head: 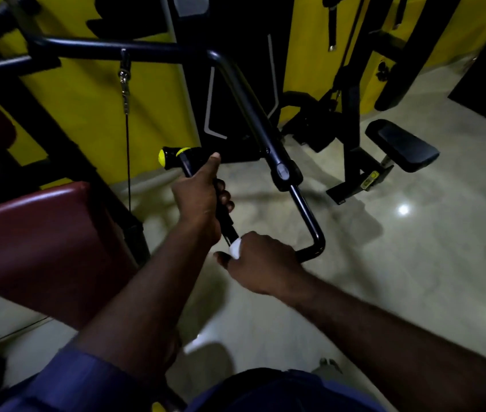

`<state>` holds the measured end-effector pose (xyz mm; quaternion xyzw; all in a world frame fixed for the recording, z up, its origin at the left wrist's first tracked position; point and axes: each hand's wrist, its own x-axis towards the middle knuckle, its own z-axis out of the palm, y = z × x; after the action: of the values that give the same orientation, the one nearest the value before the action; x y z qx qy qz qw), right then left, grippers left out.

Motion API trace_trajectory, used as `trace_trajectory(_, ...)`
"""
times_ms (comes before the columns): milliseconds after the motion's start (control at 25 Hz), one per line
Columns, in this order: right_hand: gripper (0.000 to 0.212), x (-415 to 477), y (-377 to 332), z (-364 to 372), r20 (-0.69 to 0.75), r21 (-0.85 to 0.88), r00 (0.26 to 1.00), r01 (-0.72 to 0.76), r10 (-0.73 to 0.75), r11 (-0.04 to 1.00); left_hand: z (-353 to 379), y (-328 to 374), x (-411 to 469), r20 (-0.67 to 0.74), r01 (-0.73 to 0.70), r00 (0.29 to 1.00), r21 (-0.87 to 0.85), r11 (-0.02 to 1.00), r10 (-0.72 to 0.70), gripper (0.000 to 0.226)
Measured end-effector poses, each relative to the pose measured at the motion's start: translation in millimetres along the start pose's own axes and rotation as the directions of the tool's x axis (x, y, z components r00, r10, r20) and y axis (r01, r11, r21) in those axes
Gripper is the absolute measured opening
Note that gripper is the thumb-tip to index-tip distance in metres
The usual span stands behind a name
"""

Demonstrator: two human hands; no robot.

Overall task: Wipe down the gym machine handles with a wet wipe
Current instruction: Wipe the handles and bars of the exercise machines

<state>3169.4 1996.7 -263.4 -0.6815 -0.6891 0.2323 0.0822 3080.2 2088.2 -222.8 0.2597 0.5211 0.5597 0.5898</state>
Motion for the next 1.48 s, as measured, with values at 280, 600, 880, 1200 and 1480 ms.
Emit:
trace_trajectory(280, 0.014, 17.4, 177.3, -22.1, -0.182, -0.464, 0.48, 0.727, -0.858, 0.506, 13.6, -24.2, -24.0, -0.3, -0.155, 0.924, 0.27, 0.95, 0.236, 0.027)
trace_trajectory(600, 0.012, 122.0, 204.2, -76.1, -0.033, -0.586, 0.294, 0.769, -0.955, 0.257, 24.0, -77.4, -67.6, -0.545, 0.031, 0.818, 0.361, 0.932, 0.184, 0.023)
trace_trajectory(880, 0.009, 69.7, 209.2, -37.9, -0.04, -0.381, 0.192, 0.904, -0.981, 0.192, 21.5, -80.0, -60.3, -0.586, 0.04, 0.768, 0.445, 0.895, 0.257, 0.033)
trace_trajectory(1200, 0.011, 99.8, 200.0, -35.3, -0.134, -0.297, 0.222, 0.921, -0.966, 0.253, 14.2, -88.3, -57.5, -0.635, 0.07, 0.728, 0.444, 0.893, 0.259, 0.032)
trace_trajectory(1480, 0.014, 178.7, 192.5, -77.7, 0.07, -0.276, -0.099, 0.954, -0.993, -0.115, 35.9, -81.4, -62.8, -0.738, 0.28, 0.558, 0.597, 0.751, 0.379, 0.026)
